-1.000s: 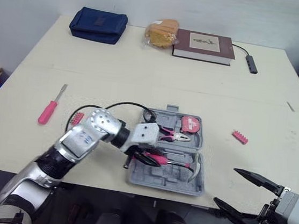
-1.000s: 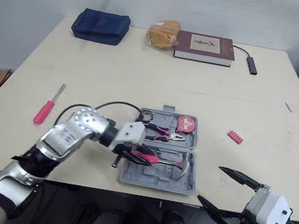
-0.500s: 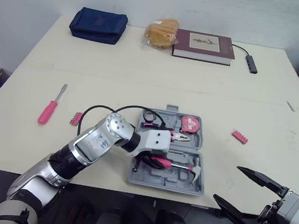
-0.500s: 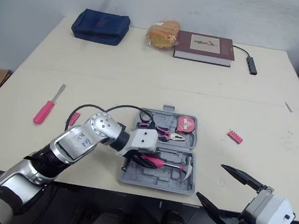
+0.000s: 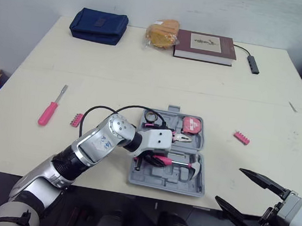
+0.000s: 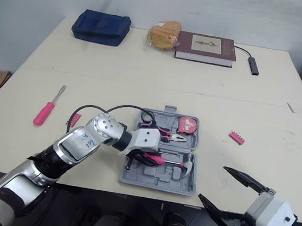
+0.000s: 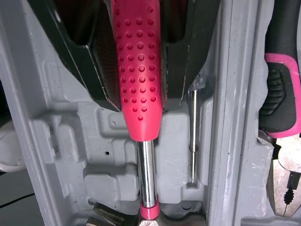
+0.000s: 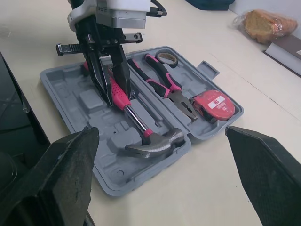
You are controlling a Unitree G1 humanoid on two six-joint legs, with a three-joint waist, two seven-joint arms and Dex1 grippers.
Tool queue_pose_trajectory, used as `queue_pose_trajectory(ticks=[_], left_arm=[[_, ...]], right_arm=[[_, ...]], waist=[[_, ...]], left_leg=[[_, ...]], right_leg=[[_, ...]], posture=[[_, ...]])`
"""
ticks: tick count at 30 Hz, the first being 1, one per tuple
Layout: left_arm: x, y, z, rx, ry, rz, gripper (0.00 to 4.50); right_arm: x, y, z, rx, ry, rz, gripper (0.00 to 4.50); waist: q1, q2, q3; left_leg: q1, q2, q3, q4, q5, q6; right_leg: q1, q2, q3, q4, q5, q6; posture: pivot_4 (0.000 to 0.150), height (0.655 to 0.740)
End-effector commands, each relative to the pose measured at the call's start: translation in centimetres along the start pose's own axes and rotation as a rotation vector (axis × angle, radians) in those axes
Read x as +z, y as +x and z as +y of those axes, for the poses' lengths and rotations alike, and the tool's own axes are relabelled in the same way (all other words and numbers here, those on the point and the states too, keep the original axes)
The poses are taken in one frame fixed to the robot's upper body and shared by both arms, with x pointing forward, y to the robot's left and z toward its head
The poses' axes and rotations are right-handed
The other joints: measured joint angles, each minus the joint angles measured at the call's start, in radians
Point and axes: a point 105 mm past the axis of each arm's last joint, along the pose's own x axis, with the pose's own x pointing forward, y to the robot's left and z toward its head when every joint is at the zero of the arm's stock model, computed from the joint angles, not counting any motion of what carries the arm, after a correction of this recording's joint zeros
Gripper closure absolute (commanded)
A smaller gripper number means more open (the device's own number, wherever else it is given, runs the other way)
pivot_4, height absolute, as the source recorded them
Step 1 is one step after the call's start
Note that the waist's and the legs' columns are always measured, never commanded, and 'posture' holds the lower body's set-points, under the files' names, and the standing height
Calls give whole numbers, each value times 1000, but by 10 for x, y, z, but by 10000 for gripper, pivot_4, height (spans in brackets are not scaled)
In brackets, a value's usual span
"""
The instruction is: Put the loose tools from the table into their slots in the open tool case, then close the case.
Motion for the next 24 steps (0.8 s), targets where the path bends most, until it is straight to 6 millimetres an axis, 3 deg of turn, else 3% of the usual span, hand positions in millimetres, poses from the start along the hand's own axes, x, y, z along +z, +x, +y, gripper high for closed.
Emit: queue_pose_trajectory(ticks=[1, 3, 9, 12, 17, 24], left_arm=[[18, -6, 5, 24, 58, -73, 21270], [25, -9, 3, 6, 87, -118, 13618], [43, -21, 0, -8, 119, -313, 13618], [46, -23, 8, 53, 65, -473, 21979], [23, -5, 0, 32, 125, -433, 44411], [6, 3, -1, 41, 69, -396, 44411]], right_arm=[[4, 2, 3, 16, -17, -20, 0], [2, 3, 3, 17, -10, -19, 0], [-9, 0, 8, 20, 26, 3, 0], [-18, -1, 9, 18, 44, 12, 0], [-26, -3, 11, 36, 49, 34, 0], [-30, -6, 11, 30, 48, 44, 0]], waist=[[3, 0, 0], [3, 0, 0], [0, 0, 0], [1, 0, 0], [-2, 0, 0], [1, 1, -1]], left_leg=[[0, 0, 0, 0, 0, 0], [-1, 0, -1, 0, 0, 0], [0, 0, 0, 1, 0, 0], [0, 0, 0, 1, 0, 0], [0, 0, 0, 2, 0, 0], [0, 0, 0, 2, 0, 0]], right_leg=[[0, 0, 0, 0, 0, 0], [0, 0, 0, 0, 0, 0], [0, 0, 0, 0, 0, 0], [0, 0, 0, 0, 0, 0], [0, 0, -1, 0, 0, 0], [0, 0, -1, 0, 0, 0]], posture=[[1500, 7400], [1500, 7400], [1500, 7400], [1500, 7400], [1500, 7400], [1500, 7400]])
